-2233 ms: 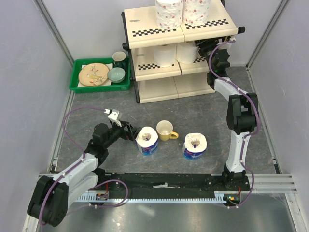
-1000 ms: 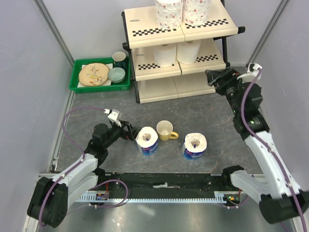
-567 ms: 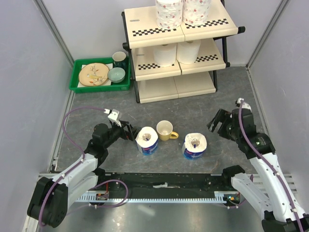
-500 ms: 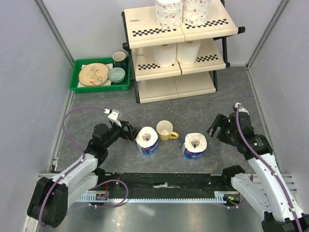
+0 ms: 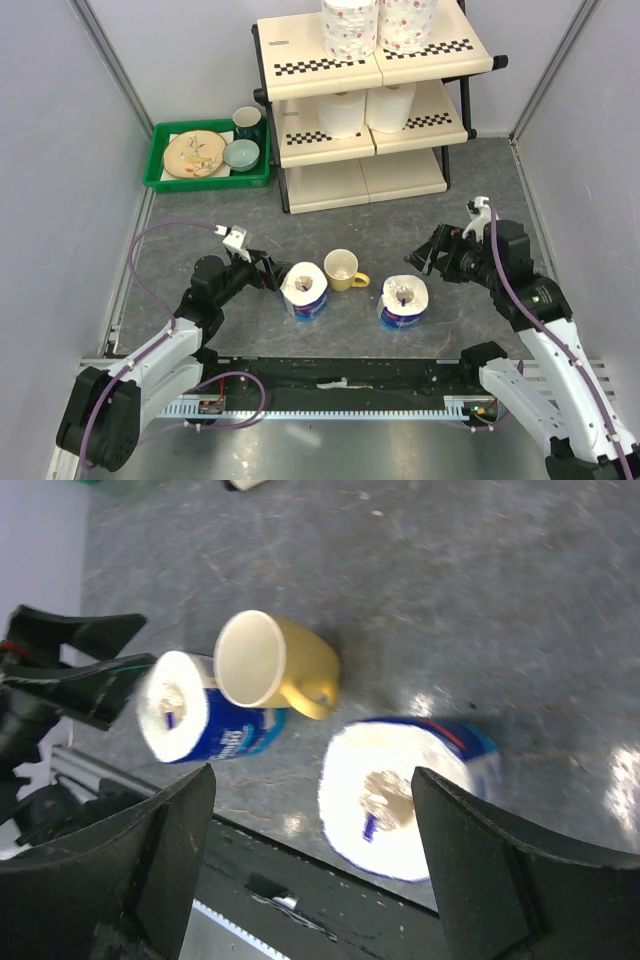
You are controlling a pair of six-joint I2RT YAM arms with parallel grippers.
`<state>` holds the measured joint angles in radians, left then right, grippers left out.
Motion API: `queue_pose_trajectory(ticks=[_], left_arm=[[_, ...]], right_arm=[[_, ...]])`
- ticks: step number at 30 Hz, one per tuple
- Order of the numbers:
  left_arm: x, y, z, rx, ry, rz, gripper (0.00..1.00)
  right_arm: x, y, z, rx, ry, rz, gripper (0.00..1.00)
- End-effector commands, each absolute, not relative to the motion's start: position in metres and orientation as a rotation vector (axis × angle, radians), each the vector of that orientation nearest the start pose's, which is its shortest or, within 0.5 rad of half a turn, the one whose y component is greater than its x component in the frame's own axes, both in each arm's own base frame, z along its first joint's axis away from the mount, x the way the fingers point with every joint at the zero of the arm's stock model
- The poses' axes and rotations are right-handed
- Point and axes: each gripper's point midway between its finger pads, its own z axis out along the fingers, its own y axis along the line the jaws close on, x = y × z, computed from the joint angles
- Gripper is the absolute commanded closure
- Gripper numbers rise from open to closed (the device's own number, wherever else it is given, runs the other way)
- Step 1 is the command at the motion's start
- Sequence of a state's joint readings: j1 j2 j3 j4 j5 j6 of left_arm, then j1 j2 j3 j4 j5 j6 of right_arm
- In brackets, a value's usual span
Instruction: Place and organize the paper towels onto the shelf
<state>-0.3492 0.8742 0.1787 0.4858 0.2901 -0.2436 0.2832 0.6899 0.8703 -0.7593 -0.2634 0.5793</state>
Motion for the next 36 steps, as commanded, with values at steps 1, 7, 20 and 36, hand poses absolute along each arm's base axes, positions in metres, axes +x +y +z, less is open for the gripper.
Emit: queue_pose_trajectory(ticks=[1,7,20,36], left_arm=[[0.275,-0.152,0.13,0.253,1.75,-0.628,0.01],[0.271,-0.154,0.137,0.271,1.716,-0.65,0.02],[0.266,-0.161,0.137,0.318,1.708,-0.686,0.01],[0.265,-0.162,0.137,0.326,1.705,-0.684,0.01]], right_arm=[[0.217,0.164,0.262,0.028,2.133,0.882,0.13],[0.229,0.233,0.248,-0.132,2.242,0.757,0.13],[0.217,0.333,0.181,-0.107,2.377,0.704,0.25],[0.217,0.355,0.13,-0.03,2.45,0.619,0.25]])
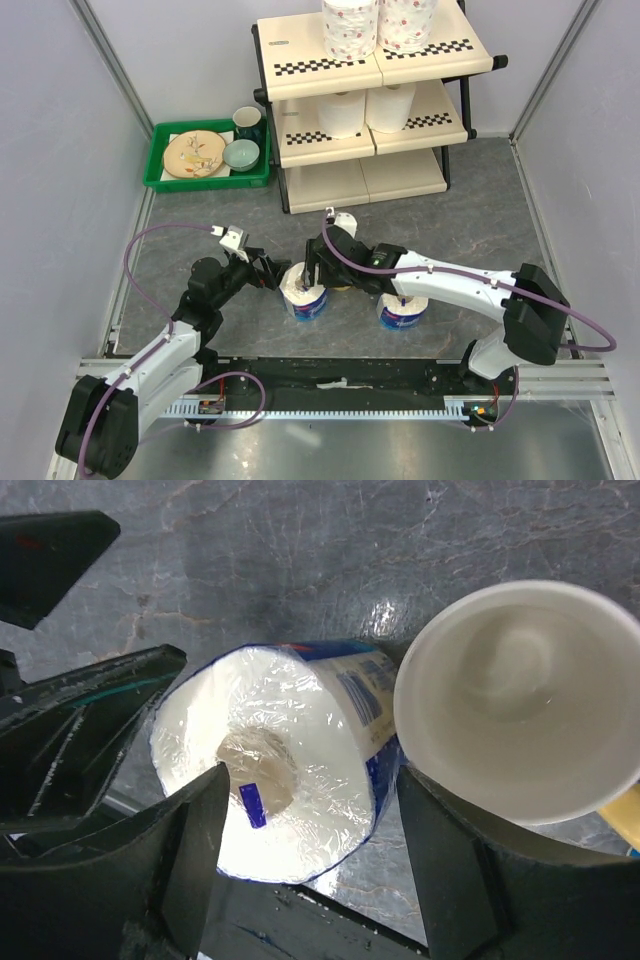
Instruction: Place and organize the paper towels onto the shelf
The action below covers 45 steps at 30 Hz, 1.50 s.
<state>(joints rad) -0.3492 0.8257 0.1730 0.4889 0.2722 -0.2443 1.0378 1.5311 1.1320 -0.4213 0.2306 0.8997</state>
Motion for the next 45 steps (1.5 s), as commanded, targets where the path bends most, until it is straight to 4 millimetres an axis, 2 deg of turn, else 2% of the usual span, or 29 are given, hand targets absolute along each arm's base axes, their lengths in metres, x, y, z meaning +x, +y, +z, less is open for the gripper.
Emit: queue_pose_trajectory(ticks=[1,5,10,15,18,19,21,24,25,27,28,30,31,33,34,36,37,40,41,43,44,45], left_arm=[[0.265,-0.162,0.137,0.326,1.705,-0.684,0.02],[0.265,-0.162,0.137,0.326,1.705,-0.684,0.01],[0.265,-0.162,0.138,0.328,1.704,-0.684,0.02],[0.265,-0.162,0.137,0.328,1.708,-0.684,0.01],[0.266,-0.161,0.137,0.326,1.706,-0.681,0.01],[0.266,-0.161,0.137,0.326,1.706,-0.681,0.01],[0.266,-0.161,0.137,0.322,1.707,-0.68,0.01],[0.267,-0.158,0.138,0.305,1.704,-0.67,0.01],[0.268,-0.157,0.138,0.298,1.705,-0.662,0.02],[0.269,-0.155,0.137,0.284,1.708,-0.654,0.02],[0.27,-0.153,0.137,0.272,1.711,-0.643,0.01],[0.27,-0.152,0.138,0.261,1.705,-0.637,0.01],[0.27,-0.15,0.137,0.25,1.706,-0.628,0.01],[0.271,-0.148,0.138,0.235,1.705,-0.621,0.01],[0.272,-0.146,0.137,0.224,1.707,-0.612,0.01],[0.272,-0.145,0.138,0.216,1.708,-0.609,0.01],[0.273,-0.145,0.138,0.216,1.707,-0.607,0.01],[0.272,-0.145,0.137,0.217,1.709,-0.61,0.01],[0.272,-0.145,0.137,0.219,1.71,-0.609,0.01],[0.272,-0.146,0.137,0.222,1.712,-0.612,0.01],[0.272,-0.146,0.136,0.222,1.714,-0.615,0.01],[0.272,-0.146,0.136,0.223,1.715,-0.613,0.01]], right_arm=[[0.217,0.354,0.128,-0.03,2.452,0.61,0.26],[0.215,0.353,0.117,-0.038,2.47,0.575,0.34],[0.215,0.352,0.116,-0.053,2.466,0.543,0.43],[0.213,0.351,0.105,-0.086,2.492,0.5,0.46],[0.212,0.352,0.102,-0.098,2.495,0.493,0.53],[0.212,0.352,0.102,-0.104,2.494,0.492,0.6],[0.214,0.353,0.109,-0.124,2.475,0.499,0.66],[0.215,0.355,0.137,-0.153,2.41,0.566,0.7],[0.214,0.354,0.155,-0.152,2.374,0.612,0.73],[0.211,0.353,0.177,-0.166,2.336,0.669,0.75],[0.21,0.35,0.201,-0.157,2.289,0.722,0.75],[0.207,0.339,0.219,-0.148,2.264,0.722,0.76],[0.206,0.331,0.24,-0.133,2.223,0.745,0.75],[0.202,0.314,0.25,-0.116,2.222,0.709,0.74],[0.203,0.304,0.271,-0.083,2.175,0.72,0.74],[0.203,0.289,0.286,-0.057,2.141,0.711,0.75],[0.205,0.279,0.306,-0.031,2.085,0.715,0.74],[0.214,0.254,0.331,0.028,2.003,0.653,0.76],[0.226,0.237,0.332,0.07,1.98,0.564,0.76],[0.238,0.227,0.335,0.091,1.964,0.51,0.76],[0.25,0.219,0.335,0.101,1.968,0.482,0.76],[0.258,0.219,0.331,0.096,1.984,0.472,0.76]])
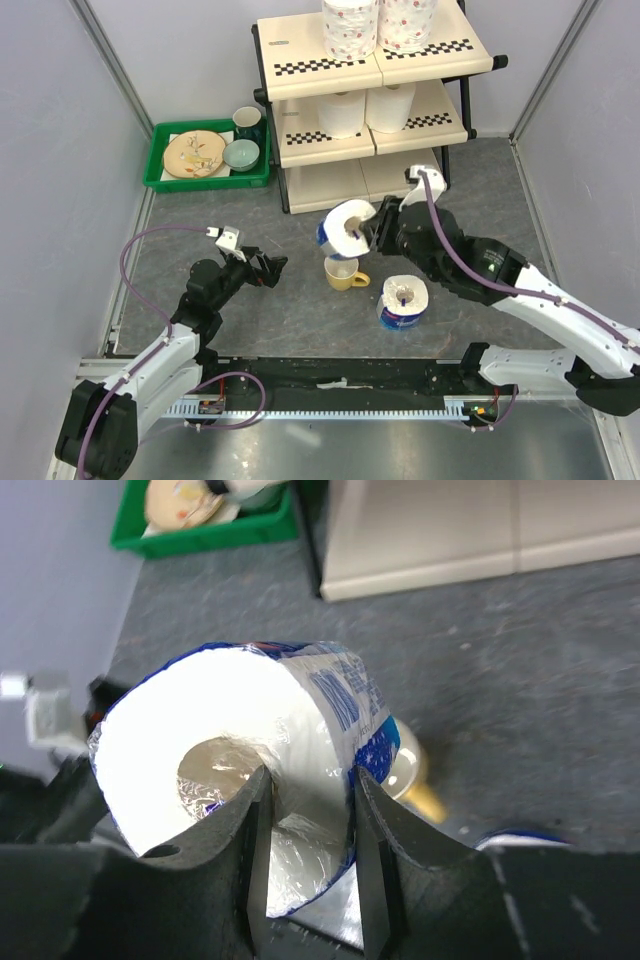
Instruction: Place and organize the paper towels onto the shelf
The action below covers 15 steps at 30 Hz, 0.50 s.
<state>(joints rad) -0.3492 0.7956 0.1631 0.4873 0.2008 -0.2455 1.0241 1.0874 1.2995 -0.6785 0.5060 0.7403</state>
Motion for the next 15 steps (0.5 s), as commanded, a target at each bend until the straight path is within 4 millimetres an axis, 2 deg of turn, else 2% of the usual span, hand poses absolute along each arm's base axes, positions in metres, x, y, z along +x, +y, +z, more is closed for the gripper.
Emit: queue_pose_trajectory(ticks=[1,7,9,11,12,14,15], left_arm=[[0.272,-0.146,0.136,0.223,1.715,-0.616,0.01],[0.273,-0.147,0.135,0.227,1.721,-0.614,0.01],[0.273,-0.147,0.134,0.228,1.726,-0.618,0.01],[0.273,-0.148,0.135,0.233,1.724,-0.621,0.01],[0.273,-0.148,0.134,0.232,1.727,-0.619,0.01],[0.273,-0.148,0.134,0.233,1.729,-0.62,0.01],[0.273,-0.148,0.134,0.233,1.729,-0.62,0.01]], right_arm=[[0.266,0.22,0.333,0.104,1.975,0.488,0.75],[0.32,0.201,0.321,0.172,1.956,0.457,0.76],[0.331,0.204,0.309,0.16,1.977,0.456,0.77],[0.346,0.203,0.307,0.181,1.96,0.471,0.76],[0.352,0.209,0.298,0.167,1.984,0.486,0.76],[0.365,0.207,0.293,0.183,1.987,0.497,0.76],[0.371,0.209,0.283,0.184,2.005,0.492,0.76]])
